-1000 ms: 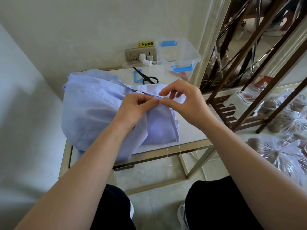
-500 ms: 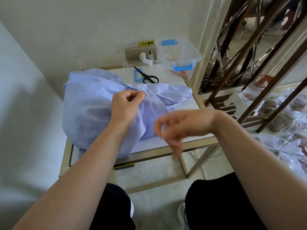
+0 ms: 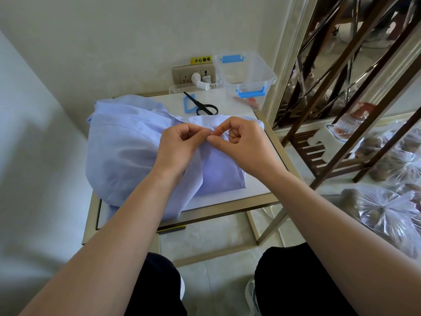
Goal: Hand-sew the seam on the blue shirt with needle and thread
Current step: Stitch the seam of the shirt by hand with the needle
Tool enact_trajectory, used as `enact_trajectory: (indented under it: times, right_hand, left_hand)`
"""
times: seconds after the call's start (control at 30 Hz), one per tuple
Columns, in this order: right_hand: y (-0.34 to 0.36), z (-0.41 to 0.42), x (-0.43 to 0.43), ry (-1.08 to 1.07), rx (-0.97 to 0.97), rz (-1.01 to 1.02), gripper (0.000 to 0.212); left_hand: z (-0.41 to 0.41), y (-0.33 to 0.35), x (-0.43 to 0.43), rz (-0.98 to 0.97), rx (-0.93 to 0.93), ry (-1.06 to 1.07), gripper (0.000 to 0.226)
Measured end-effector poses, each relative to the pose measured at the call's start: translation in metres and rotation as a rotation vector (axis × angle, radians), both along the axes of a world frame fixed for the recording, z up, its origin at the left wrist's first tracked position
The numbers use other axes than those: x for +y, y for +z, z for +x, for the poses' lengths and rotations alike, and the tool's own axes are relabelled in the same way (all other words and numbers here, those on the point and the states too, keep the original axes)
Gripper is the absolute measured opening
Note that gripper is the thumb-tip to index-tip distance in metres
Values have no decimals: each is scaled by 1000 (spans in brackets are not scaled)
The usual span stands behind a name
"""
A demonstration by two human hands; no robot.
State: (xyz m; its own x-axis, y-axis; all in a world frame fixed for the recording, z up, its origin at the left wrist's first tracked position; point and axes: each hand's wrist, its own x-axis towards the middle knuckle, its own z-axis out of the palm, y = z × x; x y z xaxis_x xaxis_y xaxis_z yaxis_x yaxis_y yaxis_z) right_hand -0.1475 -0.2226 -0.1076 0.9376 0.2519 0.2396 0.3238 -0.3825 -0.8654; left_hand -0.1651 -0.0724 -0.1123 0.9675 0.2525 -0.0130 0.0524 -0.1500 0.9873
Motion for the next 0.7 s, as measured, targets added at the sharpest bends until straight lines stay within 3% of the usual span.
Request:
enact_trajectory:
  times: [0.2,0.4,0.7]
  right_hand:
    - [-5,5,2,-33,-9,-32,11]
    - [-4,6,2,57,101,-74,13]
    - [-3,7,0,-13,80,83,24]
  left_hand:
    - [-1,1,-1,-185,66,-14,6]
    - [0,2,-1,-225,99,0,6]
    - [-1,2,-3,-307,120,-9,8]
